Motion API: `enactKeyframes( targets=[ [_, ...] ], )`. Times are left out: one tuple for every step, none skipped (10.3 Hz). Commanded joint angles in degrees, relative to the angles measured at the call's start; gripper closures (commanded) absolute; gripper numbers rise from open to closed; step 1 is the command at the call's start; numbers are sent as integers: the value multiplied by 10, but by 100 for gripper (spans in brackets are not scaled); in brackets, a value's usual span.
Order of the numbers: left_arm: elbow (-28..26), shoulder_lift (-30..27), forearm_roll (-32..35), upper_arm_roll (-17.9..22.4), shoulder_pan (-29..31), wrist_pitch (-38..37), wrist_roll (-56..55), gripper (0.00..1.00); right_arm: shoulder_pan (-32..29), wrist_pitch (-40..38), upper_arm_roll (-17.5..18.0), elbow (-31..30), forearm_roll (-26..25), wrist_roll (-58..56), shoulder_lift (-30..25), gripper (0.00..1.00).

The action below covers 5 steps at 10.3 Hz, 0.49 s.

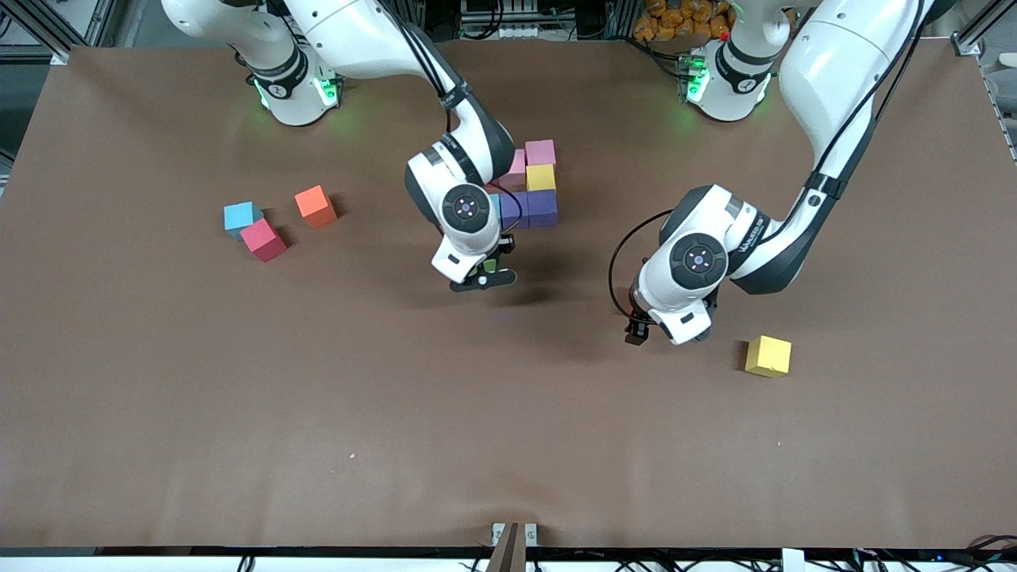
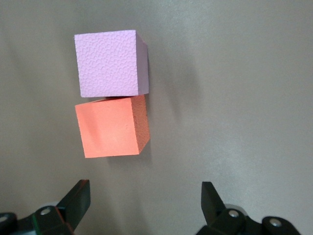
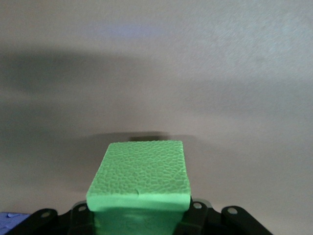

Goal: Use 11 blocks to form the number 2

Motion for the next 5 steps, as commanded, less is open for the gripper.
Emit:
enactKeyframes(
  targets=[
    [6, 9, 9, -6, 6, -10, -27, 0, 20, -5, -7, 9, 4, 32, 5, 89],
    [5, 14, 9, -6, 6, -10, -30, 0, 24, -3, -7, 2, 4, 33, 5, 89],
    [4, 19, 9, -6, 6, -10, -29, 0, 26, 3, -7, -9, 3, 32, 5, 89],
    [4, 23, 9, -7, 6, -10, -30, 0, 29, 14, -7, -18, -4, 32, 5, 89],
    [3, 24, 9, -8, 6, -10, -30, 0, 30, 20, -7, -25, -11, 31, 5, 89]
  ],
)
